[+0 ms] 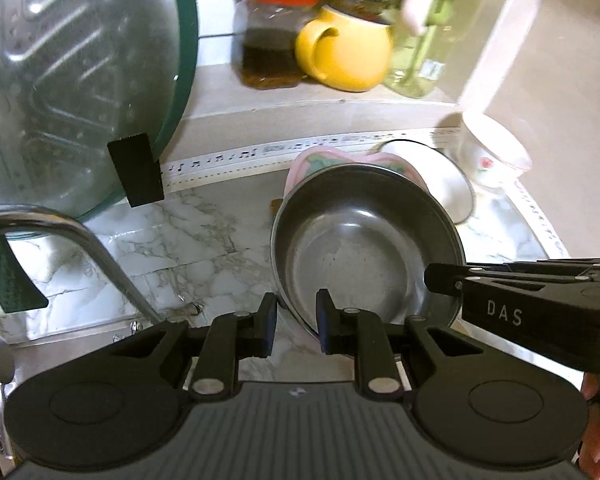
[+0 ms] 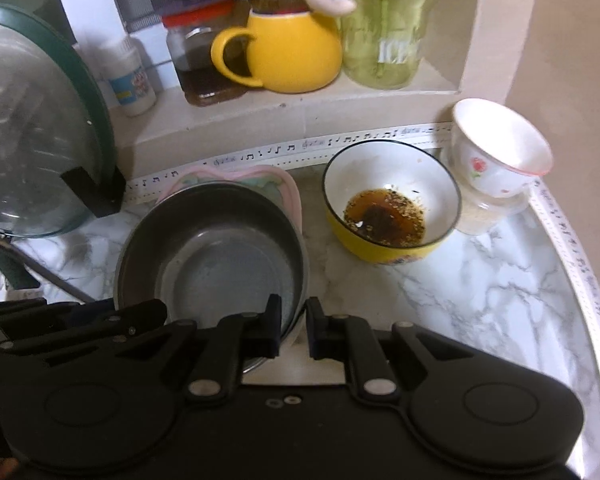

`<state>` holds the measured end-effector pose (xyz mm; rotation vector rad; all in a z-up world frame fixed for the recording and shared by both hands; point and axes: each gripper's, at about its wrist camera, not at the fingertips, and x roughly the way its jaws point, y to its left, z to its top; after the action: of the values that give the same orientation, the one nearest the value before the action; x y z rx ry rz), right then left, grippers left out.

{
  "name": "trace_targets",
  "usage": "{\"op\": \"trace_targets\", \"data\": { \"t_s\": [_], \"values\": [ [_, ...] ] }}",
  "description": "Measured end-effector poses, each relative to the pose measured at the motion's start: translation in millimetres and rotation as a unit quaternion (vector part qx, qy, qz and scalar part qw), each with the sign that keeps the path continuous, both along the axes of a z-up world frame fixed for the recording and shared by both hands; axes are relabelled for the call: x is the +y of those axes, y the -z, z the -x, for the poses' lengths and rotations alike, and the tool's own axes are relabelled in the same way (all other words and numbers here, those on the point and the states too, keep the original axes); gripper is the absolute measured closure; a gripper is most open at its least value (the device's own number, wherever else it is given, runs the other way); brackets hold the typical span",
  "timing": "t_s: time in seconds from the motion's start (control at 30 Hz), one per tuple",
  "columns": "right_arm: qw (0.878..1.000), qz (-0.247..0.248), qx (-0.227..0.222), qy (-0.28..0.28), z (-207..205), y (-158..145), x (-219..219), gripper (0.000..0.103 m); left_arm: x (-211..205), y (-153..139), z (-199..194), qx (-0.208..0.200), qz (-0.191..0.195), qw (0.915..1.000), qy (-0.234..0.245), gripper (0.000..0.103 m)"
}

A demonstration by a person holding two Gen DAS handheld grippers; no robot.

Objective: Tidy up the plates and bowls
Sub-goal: 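Lift the pink-handled pot and carry it over the large steel bowl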

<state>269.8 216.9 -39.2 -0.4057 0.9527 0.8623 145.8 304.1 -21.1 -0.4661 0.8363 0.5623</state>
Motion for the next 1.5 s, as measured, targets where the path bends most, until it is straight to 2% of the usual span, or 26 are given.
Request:
{"op": "trace_targets", "data": {
  "t_s": [0.3,0.5,0.77,1.1,1.5],
  "values": [
    [1.0,-0.004,-0.016,0.011,34,-33,-54,0.09,-46,-32,29,-0.006,0.001,0.9988,0.048,0.084],
    [1.0,-0.001,-0.02,0.024,55,-41,-90,0.089,-81,-34,46,-0.004,0.005,0.9972,0.074,0.084],
    [0.999,-0.001,-0.011,0.048,81,-47,-138,0.089,-115,-31,66,0.007,0.036,0.993,0.112,0.084],
    [0.997,0.007,0.012,0.079,102,-35,-187,0.089,-150,-22,76,0.038,0.05,0.9856,0.157,0.084],
    [0.99,0.017,0.065,0.126,118,2,-235,0.089,-189,8,81,0.083,0.047,0.9728,0.211,0.084]
  ]
}}
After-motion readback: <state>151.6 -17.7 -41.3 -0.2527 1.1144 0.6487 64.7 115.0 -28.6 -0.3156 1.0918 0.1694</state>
